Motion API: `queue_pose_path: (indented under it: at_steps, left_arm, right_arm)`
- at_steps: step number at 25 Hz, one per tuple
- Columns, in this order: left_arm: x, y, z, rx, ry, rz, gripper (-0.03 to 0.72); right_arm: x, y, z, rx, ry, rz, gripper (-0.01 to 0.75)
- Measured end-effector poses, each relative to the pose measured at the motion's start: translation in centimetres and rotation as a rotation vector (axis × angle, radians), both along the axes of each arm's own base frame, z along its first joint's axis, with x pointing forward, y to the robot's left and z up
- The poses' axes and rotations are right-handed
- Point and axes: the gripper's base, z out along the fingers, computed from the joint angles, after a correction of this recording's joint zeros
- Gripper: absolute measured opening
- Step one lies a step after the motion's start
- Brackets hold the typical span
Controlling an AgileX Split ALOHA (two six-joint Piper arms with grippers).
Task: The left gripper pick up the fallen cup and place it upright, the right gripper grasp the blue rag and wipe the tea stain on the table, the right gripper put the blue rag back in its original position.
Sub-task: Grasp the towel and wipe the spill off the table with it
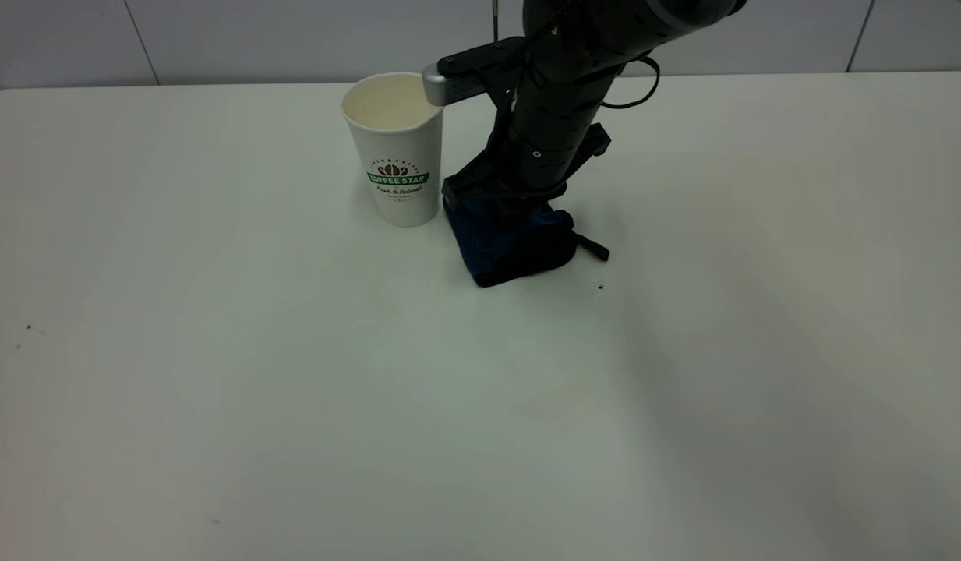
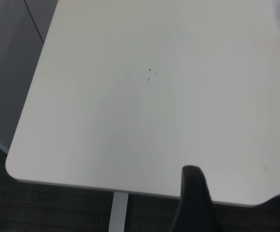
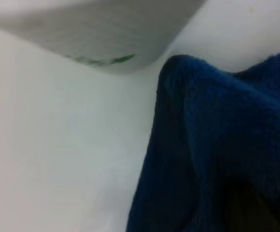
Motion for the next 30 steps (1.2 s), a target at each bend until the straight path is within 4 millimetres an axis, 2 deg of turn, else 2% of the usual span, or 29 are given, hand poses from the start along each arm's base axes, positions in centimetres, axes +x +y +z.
queue_pose_path:
  at_steps: [4,12,16,19,21,24,27,29,30]
  left_arm:
    - [0.0,0.0,0.0,0.0,0.0,0.0,0.552]
    - [0.0,0.0,0.0,-0.002,0.0,0.001,0.552]
    - [0.0,0.0,0.0,-0.001,0.0,0.001,0.552]
    - [0.0,0.0,0.0,-0.001,0.0,0.001,0.552]
    - [0.0,0.0,0.0,-0.001,0.0,0.001,0.552]
    - [0.0,0.0,0.0,-0.001,0.0,0.001,0.552]
    - [0.0,0.0,0.0,-0.001,0.0,0.001,0.552]
    - [0.0,0.0,0.0,-0.001,0.0,0.001,0.552]
    - [0.0,0.0,0.0,-0.001,0.0,0.001,0.552]
  right_arm:
    - [1.1,-3.1,-0.5,-0.026,0.021,-0.066,0.067]
    - [2.7,-12.0,-0.9,-0.114,0.148,-0.275,0.07]
    - [3.3,-16.7,-0.2,-0.182,0.22,-0.372,0.086]
    - [3.9,-19.6,1.0,-0.21,0.249,-0.431,0.128]
    - [4.2,-20.9,1.7,-0.212,0.258,-0.463,0.189]
    - [4.3,-21.7,2.3,-0.221,0.282,-0.485,0.357]
    - [4.1,-21.8,2.8,-0.248,0.317,-0.467,0.613]
    - [4.1,-21.8,3.5,-0.258,0.349,-0.461,0.695]
    - [4.1,-21.8,4.1,-0.263,0.368,-0.461,0.712]
